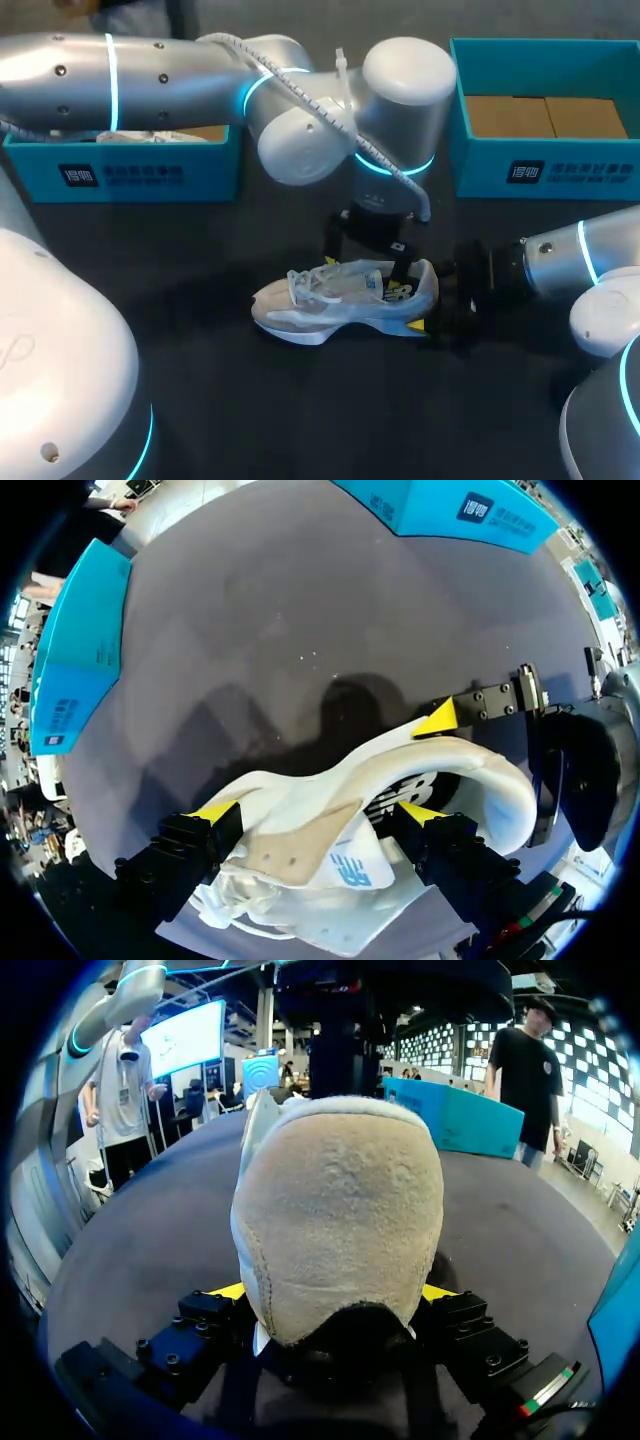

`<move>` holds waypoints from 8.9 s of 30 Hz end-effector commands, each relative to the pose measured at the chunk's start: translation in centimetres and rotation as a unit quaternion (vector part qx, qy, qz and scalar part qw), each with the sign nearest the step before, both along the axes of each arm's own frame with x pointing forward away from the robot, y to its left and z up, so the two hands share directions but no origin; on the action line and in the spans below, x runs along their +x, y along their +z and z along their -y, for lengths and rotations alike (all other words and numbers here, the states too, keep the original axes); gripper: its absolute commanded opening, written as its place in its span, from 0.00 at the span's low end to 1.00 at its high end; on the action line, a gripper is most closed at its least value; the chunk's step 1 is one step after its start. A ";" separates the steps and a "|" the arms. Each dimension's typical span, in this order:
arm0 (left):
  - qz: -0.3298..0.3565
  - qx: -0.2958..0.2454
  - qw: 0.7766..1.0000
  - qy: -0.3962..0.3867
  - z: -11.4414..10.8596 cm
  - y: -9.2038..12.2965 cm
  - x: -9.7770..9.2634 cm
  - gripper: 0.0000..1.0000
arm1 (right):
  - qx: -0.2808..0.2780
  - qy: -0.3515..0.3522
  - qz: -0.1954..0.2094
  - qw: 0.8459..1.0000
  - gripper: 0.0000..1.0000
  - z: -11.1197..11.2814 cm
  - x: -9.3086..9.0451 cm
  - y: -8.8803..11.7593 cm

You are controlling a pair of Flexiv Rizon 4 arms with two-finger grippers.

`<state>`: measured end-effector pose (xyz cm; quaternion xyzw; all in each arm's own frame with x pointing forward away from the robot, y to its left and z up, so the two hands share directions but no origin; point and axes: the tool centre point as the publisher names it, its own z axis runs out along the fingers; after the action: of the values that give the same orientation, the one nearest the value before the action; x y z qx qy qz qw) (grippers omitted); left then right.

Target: Take the shoe out of the shoebox, open the shoe tongue, remove and reinsert the insole, then place the shoe into the shoebox

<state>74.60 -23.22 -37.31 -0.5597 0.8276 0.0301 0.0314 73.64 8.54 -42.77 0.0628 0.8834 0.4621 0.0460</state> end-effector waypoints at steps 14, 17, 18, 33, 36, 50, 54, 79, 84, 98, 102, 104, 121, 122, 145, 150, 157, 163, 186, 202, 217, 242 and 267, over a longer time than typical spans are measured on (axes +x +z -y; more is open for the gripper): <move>0.018 0.002 0.995 0.095 -3.6 1.1 -1.5 1.00 | -0.004 -0.001 -0.001 1.000 0.00 -0.2 -0.1 0.1; 0.018 0.002 0.993 0.114 -4.1 1.7 -1.7 1.00 | -0.004 -0.001 -0.001 1.000 0.00 -0.2 -0.1 0.1; 0.020 0.006 0.992 0.121 -4.1 1.8 -1.7 1.00 | -0.004 -0.001 -0.001 1.000 0.00 -0.2 -0.1 0.1; 0.027 0.018 0.988 0.148 -4.6 3.5 -2.7 1.00 | -0.004 -0.001 -0.001 1.000 0.00 -0.2 -0.1 0.1; 0.026 0.017 0.988 0.154 -4.8 3.7 -3.0 1.00 | -0.004 -0.001 -0.001 1.000 0.00 -0.2 -0.1 0.1; 0.020 0.000 0.986 0.168 -5.7 4.7 -3.2 0.41 | -0.004 -0.001 -0.001 1.000 0.00 -0.2 -0.1 0.1; 0.014 -0.012 0.985 0.170 -5.9 4.8 -3.2 0.38 | -0.004 -0.001 -0.001 1.000 0.00 -0.2 -0.1 0.1; -0.011 -0.072 0.983 0.168 -8.5 7.5 -3.4 0.00 | -0.004 -0.001 -0.001 1.000 0.00 -0.2 -0.1 0.1; -0.016 -0.070 0.983 0.168 -9.9 7.6 -3.7 0.00 | -0.004 -0.001 -0.001 1.000 0.00 -0.2 -0.1 0.1; -0.042 -0.047 0.981 0.185 -12.6 5.1 -3.9 0.00 | -0.004 -0.001 -0.001 1.000 0.00 -0.2 -0.1 0.1; -0.047 -0.035 0.982 0.182 -12.7 4.1 -3.9 0.00 | -0.004 -0.001 -0.001 1.000 0.00 -0.2 -0.1 0.1; -0.048 -0.033 0.981 0.183 -12.8 3.9 -3.9 0.00 | -0.004 -0.001 -0.001 1.000 0.00 -0.2 -0.1 0.1; -0.047 -0.006 0.984 0.174 -13.8 0.1 -3.8 0.31 | -0.004 -0.001 -0.001 1.000 0.00 -0.2 -0.1 0.1; -0.046 -0.007 0.983 0.175 -13.7 0.1 -3.8 0.48 | -0.004 -0.001 -0.001 1.000 0.00 -0.2 -0.1 0.1; 0.023 -0.051 0.995 0.080 -11.9 6.2 -2.8 1.00 | -0.004 -0.001 -0.001 1.000 0.00 -0.2 -0.1 0.1; 0.039 -0.081 0.996 0.029 -11.3 7.4 -2.3 1.00 | -0.004 -0.001 -0.001 1.000 0.00 -0.2 -0.1 0.1; 0.020 -0.122 0.987 -0.103 -9.8 8.8 -1.0 1.00 | -0.004 -0.001 -0.001 1.000 0.00 -0.2 -0.1 0.1; -0.011 -0.106 0.946 -0.306 -8.2 10.1 0.0 1.00 | -0.004 -0.001 -0.001 1.000 0.00 -0.2 -0.1 0.1; 0.032 -0.052 0.805 -0.590 -6.2 13.6 -0.1 1.00 | -0.004 -0.001 -0.001 1.000 0.00 -0.2 -0.1 0.1; 0.061 -0.055 0.842 -0.533 -4.6 13.0 0.2 0.00 | -0.004 -0.001 -0.001 1.000 0.00 -0.2 -0.1 0.1; 0.036 -0.071 0.812 -0.578 1.4 9.5 -1.0 0.00 | -0.004 -0.001 -0.001 1.000 0.00 -0.2 -0.1 0.1; -0.001 -0.072 0.814 -0.576 2.3 6.6 -2.8 0.00 | -0.004 -0.001 -0.001 1.000 0.00 -0.2 -0.1 0.1; -0.075 -0.093 0.795 -0.594 2.0 1.0 -2.7 0.00 | -0.004 -0.001 -0.001 1.000 0.00 -0.2 -0.1 0.1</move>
<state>71.56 -24.61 -35.35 0.0439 0.9967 -0.0300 -0.0609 73.59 8.58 -42.77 0.0626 0.8835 0.4619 0.0457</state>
